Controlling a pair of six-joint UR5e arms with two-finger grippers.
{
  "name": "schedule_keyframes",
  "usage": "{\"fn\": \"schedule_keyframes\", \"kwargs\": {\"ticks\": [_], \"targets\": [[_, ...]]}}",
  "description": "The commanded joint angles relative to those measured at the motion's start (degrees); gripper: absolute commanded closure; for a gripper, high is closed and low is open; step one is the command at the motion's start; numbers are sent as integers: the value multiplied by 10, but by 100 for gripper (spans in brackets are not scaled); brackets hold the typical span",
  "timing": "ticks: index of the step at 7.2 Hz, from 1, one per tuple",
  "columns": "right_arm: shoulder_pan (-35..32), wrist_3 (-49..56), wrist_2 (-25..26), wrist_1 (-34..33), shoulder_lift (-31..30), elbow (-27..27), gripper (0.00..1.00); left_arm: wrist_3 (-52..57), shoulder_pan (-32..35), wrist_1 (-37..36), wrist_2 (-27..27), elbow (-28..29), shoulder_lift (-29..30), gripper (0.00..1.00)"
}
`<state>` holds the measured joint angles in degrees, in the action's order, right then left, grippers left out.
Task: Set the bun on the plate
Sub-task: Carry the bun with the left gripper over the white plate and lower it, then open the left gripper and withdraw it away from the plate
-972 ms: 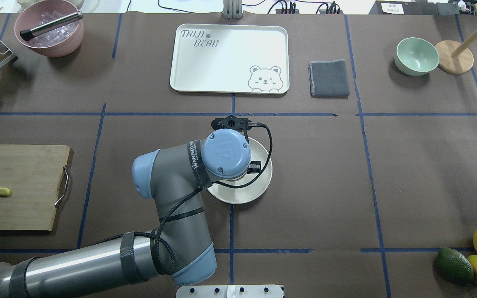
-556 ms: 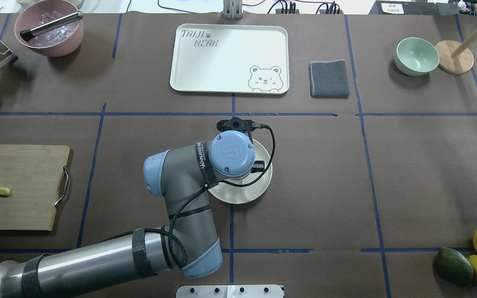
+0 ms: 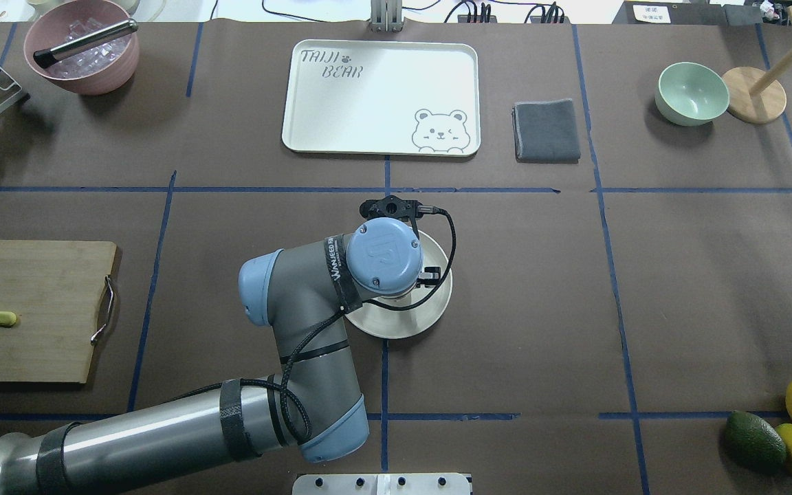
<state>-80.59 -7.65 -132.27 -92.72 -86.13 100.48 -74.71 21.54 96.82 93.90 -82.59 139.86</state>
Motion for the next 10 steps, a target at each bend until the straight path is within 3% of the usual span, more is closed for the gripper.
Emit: {"fn": "schedule_keyframes", "kwargs": {"ticks": [1,2,4,5,7,8,10], "targets": [[0,0,0,0,0,1,0,4,2,-5,1,-9,1,0],[0,1,0,0,0,1,0,5,12,-11,5,-29,-1,0],[-8,3,-2,0,-1,-1,0,52,59,-144,49,-126,-5,0],[-14,18,-11,0,-8,-2,0,100,89,-202,79,-191,-50,0],[-69,129,-63,0,-17,-58,0,239,184,-209,159,-297,-188,0],[-85,156,-66,0,-18,-68,0,306,229,-209,173,-309,-226,0],[-93,155,-62,3,-45,-64,0,439,344,-216,271,-310,-306,0]]}}
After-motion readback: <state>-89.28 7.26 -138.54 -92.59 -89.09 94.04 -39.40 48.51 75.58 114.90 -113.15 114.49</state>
